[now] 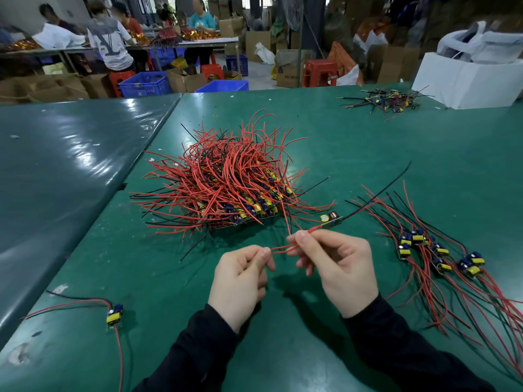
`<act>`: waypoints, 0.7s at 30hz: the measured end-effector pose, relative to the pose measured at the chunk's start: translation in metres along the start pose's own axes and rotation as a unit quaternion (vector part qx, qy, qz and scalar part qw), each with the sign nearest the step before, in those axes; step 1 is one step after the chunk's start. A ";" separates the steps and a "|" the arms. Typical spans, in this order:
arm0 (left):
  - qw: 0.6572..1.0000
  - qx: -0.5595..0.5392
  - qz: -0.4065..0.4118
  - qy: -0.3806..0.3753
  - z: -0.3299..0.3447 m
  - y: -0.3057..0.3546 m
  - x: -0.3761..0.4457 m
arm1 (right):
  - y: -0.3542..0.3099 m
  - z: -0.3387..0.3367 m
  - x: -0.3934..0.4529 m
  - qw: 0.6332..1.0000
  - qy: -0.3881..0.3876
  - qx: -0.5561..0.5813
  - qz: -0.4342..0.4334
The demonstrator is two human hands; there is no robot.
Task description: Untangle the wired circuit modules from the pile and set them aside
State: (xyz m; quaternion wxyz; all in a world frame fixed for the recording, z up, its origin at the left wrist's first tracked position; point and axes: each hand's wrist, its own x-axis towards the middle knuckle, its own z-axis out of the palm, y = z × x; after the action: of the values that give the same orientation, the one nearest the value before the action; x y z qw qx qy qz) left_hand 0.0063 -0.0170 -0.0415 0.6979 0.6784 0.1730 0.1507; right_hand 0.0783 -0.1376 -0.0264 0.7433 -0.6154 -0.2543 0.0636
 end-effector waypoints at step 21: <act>0.959 -0.178 -0.167 -0.141 -0.014 0.016 0.003 | -0.005 -0.007 0.010 0.994 0.091 0.034 -0.040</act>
State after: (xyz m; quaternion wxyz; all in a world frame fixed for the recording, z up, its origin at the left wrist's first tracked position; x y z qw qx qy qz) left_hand 0.0025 -0.0024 -0.0263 0.8401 0.5187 0.1546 -0.0369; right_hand 0.0891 -0.1405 -0.0194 0.7858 -0.5823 -0.2081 -0.0138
